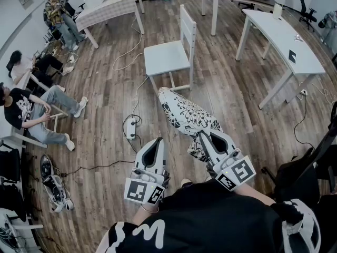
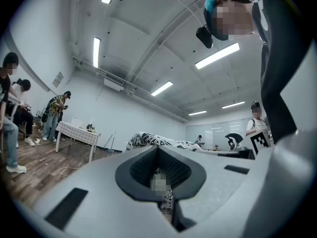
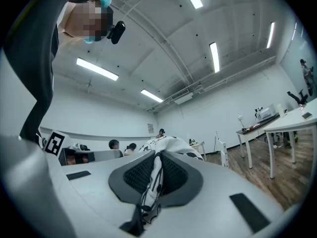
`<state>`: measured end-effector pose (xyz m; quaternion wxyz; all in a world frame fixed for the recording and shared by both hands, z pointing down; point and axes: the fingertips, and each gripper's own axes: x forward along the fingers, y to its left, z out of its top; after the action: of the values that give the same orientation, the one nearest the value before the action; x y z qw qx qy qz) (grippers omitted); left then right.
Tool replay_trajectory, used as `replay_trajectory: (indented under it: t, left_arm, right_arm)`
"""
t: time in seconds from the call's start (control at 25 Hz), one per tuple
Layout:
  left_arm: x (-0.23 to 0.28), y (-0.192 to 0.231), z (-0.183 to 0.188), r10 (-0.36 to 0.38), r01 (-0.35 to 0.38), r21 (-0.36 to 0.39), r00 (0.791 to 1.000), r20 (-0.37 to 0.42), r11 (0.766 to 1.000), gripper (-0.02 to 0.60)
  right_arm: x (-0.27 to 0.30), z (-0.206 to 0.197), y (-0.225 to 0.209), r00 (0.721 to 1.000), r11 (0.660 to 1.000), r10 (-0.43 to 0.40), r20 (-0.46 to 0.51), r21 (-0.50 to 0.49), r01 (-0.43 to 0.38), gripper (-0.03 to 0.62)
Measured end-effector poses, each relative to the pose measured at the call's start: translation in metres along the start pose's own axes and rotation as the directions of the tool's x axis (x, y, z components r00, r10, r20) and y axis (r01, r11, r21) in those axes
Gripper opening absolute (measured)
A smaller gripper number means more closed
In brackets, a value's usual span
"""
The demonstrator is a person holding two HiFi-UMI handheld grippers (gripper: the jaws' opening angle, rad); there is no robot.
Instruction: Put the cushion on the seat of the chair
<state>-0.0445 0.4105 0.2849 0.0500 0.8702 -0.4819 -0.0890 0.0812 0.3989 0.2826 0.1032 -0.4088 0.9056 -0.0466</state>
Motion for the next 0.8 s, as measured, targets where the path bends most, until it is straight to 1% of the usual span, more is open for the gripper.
replay_trajectory:
  t: [0.32,0.48,0.8]
  left_arm:
    - [0.0001,-0.0049,0.004,-0.017,0.017,-0.003,1.0,-0.001,1.0,0.003]
    - [-0.0019,-0.0029,0.0049,-0.012,0.012,-0.007,1.0,-0.002,1.0,0.003]
    - [-0.0035,-0.0009,0.0028,-0.003,0.003,0.009,1.0,-0.015,1.0,0.003]
  right_arm:
    - [0.0,0.002,0.0024,1.0,1.0,-0.001,-0.01,0.008,0.001,0.032]
    - [0.0001,0.002,0.0029,1.0,1.0,-0.007,-0.014,0.009,0.007,0.032]
    - [0.0011,0.0006,0.0002,1.0,1.0,-0.021,-0.017,-0.007,0.021,0.032]
